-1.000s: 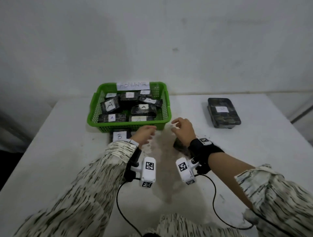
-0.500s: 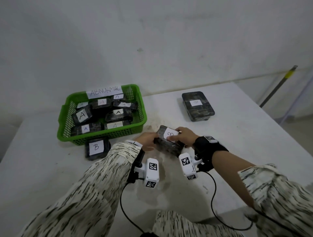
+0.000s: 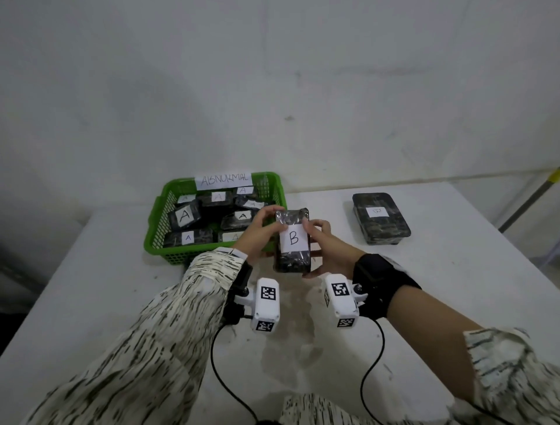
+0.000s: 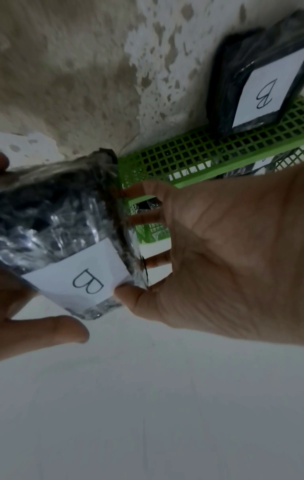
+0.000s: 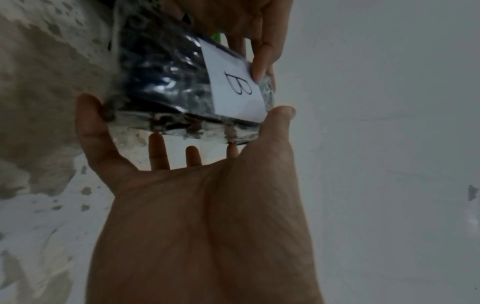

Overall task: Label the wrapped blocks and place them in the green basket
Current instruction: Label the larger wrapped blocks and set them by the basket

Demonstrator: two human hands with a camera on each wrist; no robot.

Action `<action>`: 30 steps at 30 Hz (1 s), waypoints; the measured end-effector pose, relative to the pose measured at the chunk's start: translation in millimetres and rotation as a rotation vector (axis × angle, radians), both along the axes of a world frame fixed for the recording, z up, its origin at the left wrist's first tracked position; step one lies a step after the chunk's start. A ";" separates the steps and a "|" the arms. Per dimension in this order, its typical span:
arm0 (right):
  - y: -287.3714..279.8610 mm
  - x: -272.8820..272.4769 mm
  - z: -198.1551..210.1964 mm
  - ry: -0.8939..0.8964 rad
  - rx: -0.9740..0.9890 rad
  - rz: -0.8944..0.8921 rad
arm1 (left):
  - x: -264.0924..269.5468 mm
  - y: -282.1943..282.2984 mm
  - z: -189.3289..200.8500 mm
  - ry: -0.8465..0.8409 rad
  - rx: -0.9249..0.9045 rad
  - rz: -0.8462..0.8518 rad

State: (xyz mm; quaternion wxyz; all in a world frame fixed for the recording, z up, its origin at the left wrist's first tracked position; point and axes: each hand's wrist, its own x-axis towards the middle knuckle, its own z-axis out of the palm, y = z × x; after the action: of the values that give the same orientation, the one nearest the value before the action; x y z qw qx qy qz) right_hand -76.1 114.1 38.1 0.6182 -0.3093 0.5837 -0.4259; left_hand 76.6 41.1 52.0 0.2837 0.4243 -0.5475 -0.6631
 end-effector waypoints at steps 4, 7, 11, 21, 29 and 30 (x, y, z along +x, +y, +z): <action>-10.8 9.3 8.9 0.007 -0.023 0.010 | 5.3 -1.7 4.4 0.025 -0.086 -0.025; -15.1 14.6 16.0 0.039 -0.061 0.006 | 6.8 -2.3 2.9 0.054 -0.124 0.004; -16.0 16.7 22.8 0.041 -0.097 0.017 | 8.3 -2.8 0.2 0.047 -0.037 0.052; -15.5 8.7 24.1 0.064 -0.202 0.012 | 7.2 -2.9 6.9 0.076 -0.016 0.022; -17.3 10.3 20.1 0.128 -0.282 -0.006 | 7.9 -3.5 10.0 0.122 0.072 0.005; -18.1 10.5 20.7 0.127 -0.295 -0.020 | 8.2 -2.1 8.9 0.106 0.055 0.001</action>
State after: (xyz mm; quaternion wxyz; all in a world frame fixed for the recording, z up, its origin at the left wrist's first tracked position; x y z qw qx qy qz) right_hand -65.6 95.9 58.8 0.5235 -0.4173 0.5559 -0.4927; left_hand 84.8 39.1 60.9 0.3010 0.3966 -0.5131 -0.6992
